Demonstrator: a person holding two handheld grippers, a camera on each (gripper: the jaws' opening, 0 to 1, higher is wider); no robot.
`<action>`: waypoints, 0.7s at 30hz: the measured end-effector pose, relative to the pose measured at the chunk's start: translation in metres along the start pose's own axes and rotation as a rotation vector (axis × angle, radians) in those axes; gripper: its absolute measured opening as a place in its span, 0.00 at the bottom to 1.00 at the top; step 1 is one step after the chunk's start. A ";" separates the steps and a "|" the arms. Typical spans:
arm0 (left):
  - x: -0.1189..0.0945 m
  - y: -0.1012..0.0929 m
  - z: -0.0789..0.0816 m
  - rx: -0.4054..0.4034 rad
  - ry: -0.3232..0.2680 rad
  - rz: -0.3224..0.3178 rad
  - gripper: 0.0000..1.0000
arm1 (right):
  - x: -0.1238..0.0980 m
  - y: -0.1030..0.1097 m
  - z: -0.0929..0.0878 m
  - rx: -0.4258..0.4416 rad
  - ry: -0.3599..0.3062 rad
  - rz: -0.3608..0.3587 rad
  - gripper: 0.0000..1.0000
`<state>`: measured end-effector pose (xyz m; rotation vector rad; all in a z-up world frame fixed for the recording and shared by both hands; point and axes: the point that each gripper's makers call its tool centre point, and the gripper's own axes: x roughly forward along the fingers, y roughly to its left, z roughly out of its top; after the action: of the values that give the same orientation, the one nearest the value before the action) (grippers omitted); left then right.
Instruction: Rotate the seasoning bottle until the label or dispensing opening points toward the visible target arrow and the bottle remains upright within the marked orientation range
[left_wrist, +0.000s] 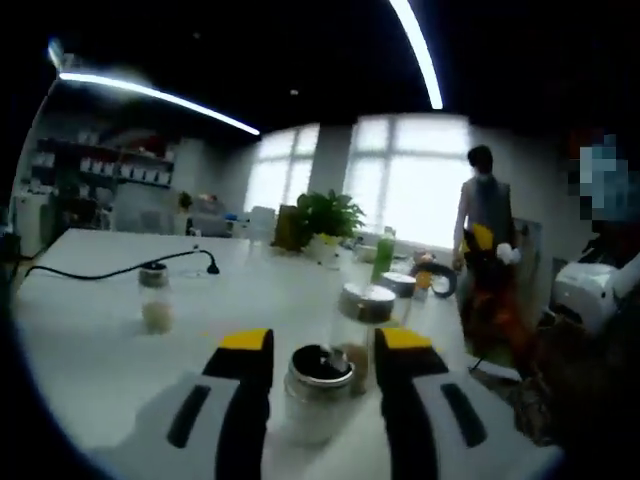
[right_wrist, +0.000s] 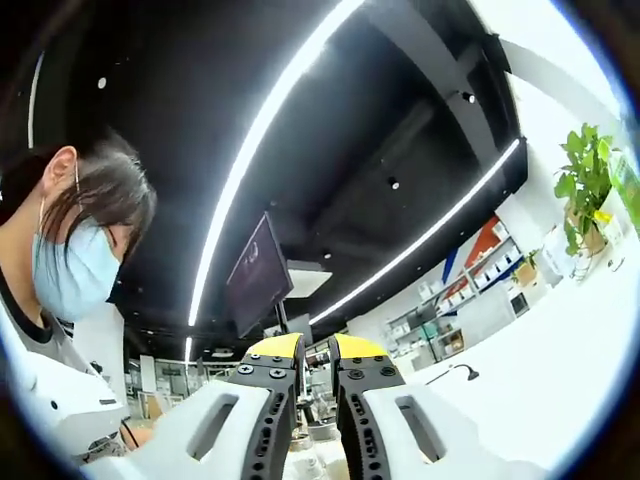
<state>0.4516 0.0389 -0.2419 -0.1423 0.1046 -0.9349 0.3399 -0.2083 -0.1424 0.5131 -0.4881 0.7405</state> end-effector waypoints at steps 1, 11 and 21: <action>0.000 0.002 0.000 0.004 0.002 0.027 0.47 | -0.001 -0.001 0.000 0.001 -0.001 -0.005 0.09; 0.007 0.005 -0.011 0.118 -0.003 0.205 0.47 | -0.009 -0.008 0.011 -0.016 -0.032 -0.037 0.08; 0.011 0.004 -0.021 0.154 0.014 0.237 0.45 | -0.012 -0.013 0.014 -0.023 -0.042 -0.054 0.08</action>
<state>0.4579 0.0306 -0.2638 0.0189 0.0602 -0.7044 0.3382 -0.2307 -0.1425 0.5192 -0.5199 0.6729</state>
